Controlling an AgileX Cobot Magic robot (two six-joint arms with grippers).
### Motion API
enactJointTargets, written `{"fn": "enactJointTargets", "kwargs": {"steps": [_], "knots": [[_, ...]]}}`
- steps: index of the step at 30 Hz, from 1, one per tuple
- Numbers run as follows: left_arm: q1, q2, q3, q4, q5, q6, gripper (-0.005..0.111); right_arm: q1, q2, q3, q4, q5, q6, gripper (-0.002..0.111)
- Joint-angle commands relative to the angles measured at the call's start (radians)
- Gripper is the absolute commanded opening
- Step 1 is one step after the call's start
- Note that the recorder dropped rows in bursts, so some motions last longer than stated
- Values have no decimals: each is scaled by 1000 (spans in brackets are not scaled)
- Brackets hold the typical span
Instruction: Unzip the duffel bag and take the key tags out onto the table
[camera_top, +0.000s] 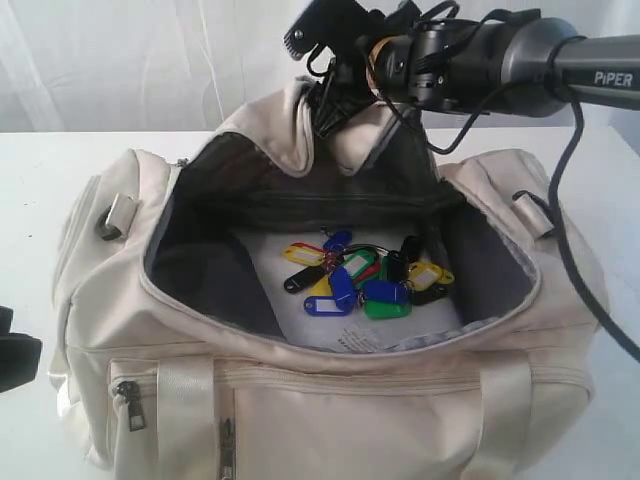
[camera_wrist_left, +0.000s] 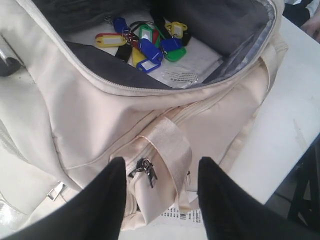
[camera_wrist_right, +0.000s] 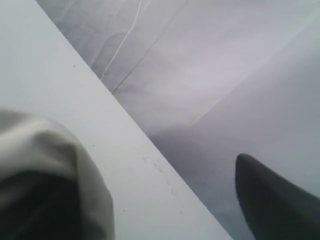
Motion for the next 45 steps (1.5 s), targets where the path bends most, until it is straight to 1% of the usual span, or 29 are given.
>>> {"fn": "enactJointTargets", "kwargs": {"steps": [1, 4, 8, 10, 12, 14, 15, 16, 17, 18, 19, 20, 21, 22, 23, 26, 28, 29, 31, 33, 34, 36, 39, 40, 41, 43, 45], "knots": [[1, 0, 3, -13, 3, 5, 49, -21, 16, -10, 8, 0, 92, 76], [1, 0, 3, -13, 3, 5, 49, -42, 16, -29, 10, 8, 244, 73], [1, 0, 3, -13, 3, 5, 49, -90, 14, -65, 12, -21, 707, 64], [1, 0, 3, -13, 3, 5, 49, -110, 14, -72, 12, -60, 861, 63], [1, 0, 3, -13, 3, 5, 49, -131, 14, -80, 12, -65, 934, 62], [1, 0, 3, -1, 3, 5, 49, -150, 12, -78, 5, -69, 947, 59], [1, 0, 3, 10, 3, 5, 49, -159, 12, -78, -5, -139, 945, 54], [1, 0, 3, 12, 3, 5, 49, -162, 12, -78, -15, -209, 943, 51], [1, 0, 3, 22, 3, 5, 49, -171, 12, -80, -64, -406, 918, 43], [1, 0, 3, 22, 5, 5, 49, -176, 12, -80, -81, -477, 876, 40], [1, 0, 3, 22, 5, 5, 49, -176, 10, -80, -121, -551, 813, 30], [1, 0, 3, 25, 7, 5, 49, -176, 5, -80, -139, -544, 813, 25], [1, 0, 3, 25, 15, 5, 49, -177, 3, -80, -171, -512, 815, 14], [1, 0, 3, 25, 26, 5, 49, -185, -2, -80, -172, -515, 817, 5], [1, 0, 3, 25, 32, 5, 49, -192, -3, -80, -172, -532, 838, 0], [1, 0, 3, 38, 48, 5, 49, -243, -7, -80, -172, -550, 1071, 0], [1, 0, 3, 40, 48, 5, 49, -292, -7, -80, -154, -637, 1218, 0], [1, 0, 3, 40, 48, 5, 49, -314, -7, -80, -134, -692, 1228, 0], [1, 0, 3, 26, 34, 5, 49, -339, -7, -80, -140, -739, 1263, 2], [1, 0, 3, -10, 8, 8, 49, -346, -7, -80, -185, -764, 1263, 10], [1, 0, 3, -24, -2, 18, 49, -346, -7, -80, -215, -769, 1260, 17], [1, 0, 3, -43, -15, 40, 49, -346, -7, -80, -244, -751, 1260, 33], [1, 0, 3, -59, -26, 48, 49, -346, -2, -80, -235, -717, 1260, 61], [1, 0, 3, -68, -38, 50, 49, -346, 2, -80, -237, -717, 1260, 67], [1, 0, 3, -73, -53, 50, 49, -346, 7, -80, -237, -717, 1260, 71], [1, 9, 3, -81, -83, 50, 49, -346, 27, -80, -239, -654, 1260, 70], [1, 30, 3, -82, -81, 50, 49, -346, 58, -80, -247, -657, 1313, 69]]}}
